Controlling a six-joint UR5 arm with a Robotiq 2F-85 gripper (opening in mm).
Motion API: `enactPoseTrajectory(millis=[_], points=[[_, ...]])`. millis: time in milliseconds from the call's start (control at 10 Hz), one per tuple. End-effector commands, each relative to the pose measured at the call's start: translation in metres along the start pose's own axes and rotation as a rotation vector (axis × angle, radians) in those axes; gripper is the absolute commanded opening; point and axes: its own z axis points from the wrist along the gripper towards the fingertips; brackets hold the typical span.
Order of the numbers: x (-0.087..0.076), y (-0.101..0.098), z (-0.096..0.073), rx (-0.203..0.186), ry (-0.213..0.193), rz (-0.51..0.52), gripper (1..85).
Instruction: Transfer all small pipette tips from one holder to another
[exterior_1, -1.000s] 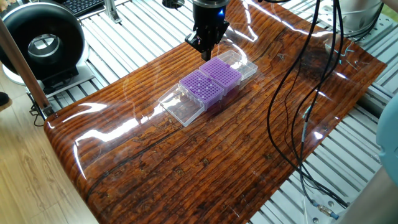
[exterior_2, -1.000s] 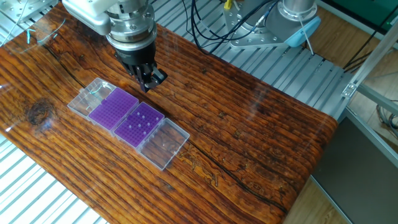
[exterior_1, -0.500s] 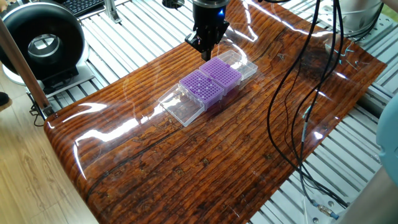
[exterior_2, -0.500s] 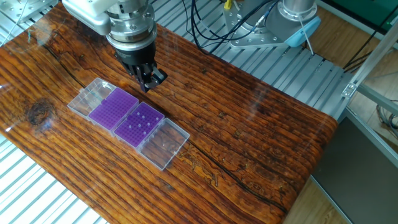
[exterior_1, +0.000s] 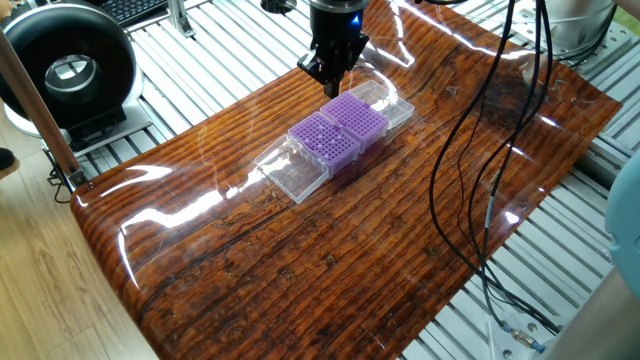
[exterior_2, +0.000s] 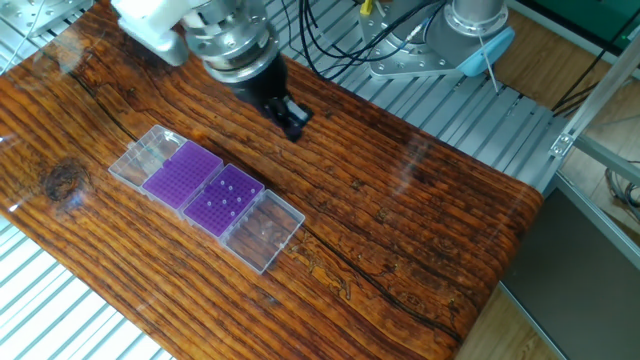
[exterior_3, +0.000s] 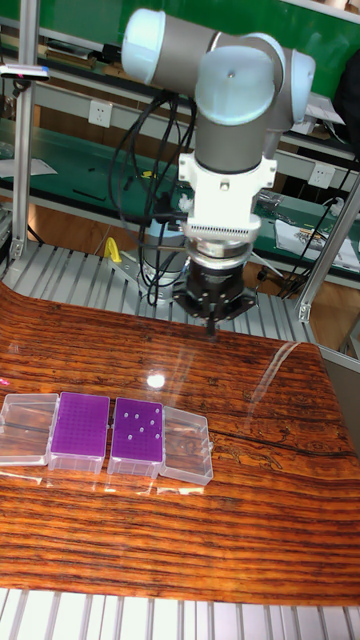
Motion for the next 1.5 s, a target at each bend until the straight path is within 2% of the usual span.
enactPoseTrajectory(millis=[0, 100, 200, 300, 400, 500, 600, 700, 800, 900, 1000, 1100, 1200, 1300, 1400], points=[[0.003, 0.011, -0.010, 0.007, -0.040, 0.025, 1.3], [0.000, 0.007, -0.013, 0.028, -0.053, 0.002, 1.3], [-0.014, 0.003, -0.016, 0.047, -0.102, -0.058, 1.3], [-0.019, -0.006, -0.026, 0.084, -0.117, -0.120, 1.3], [-0.041, -0.027, -0.048, 0.181, -0.192, -0.161, 1.3], [-0.041, -0.028, -0.059, 0.182, -0.203, -0.159, 1.3], [-0.038, -0.046, -0.072, 0.256, -0.190, -0.189, 1.3], [-0.039, -0.047, -0.080, 0.257, -0.195, -0.194, 1.3], [-0.053, -0.035, -0.086, 0.199, -0.240, -0.209, 1.3], [-0.056, -0.044, -0.092, 0.213, -0.240, -0.259, 1.0], [-0.050, -0.062, -0.100, 0.269, -0.214, -0.251, 1.0], [-0.046, -0.069, -0.107, 0.291, -0.202, -0.254, 1.3], [-0.046, -0.088, -0.113, 0.308, -0.177, -0.300, 1.3], [-0.035, -0.107, -0.121, 0.304, -0.107, -0.389, 20.3], [-0.036, -0.120, -0.127, 0.325, -0.098, -0.398, 35.3]])
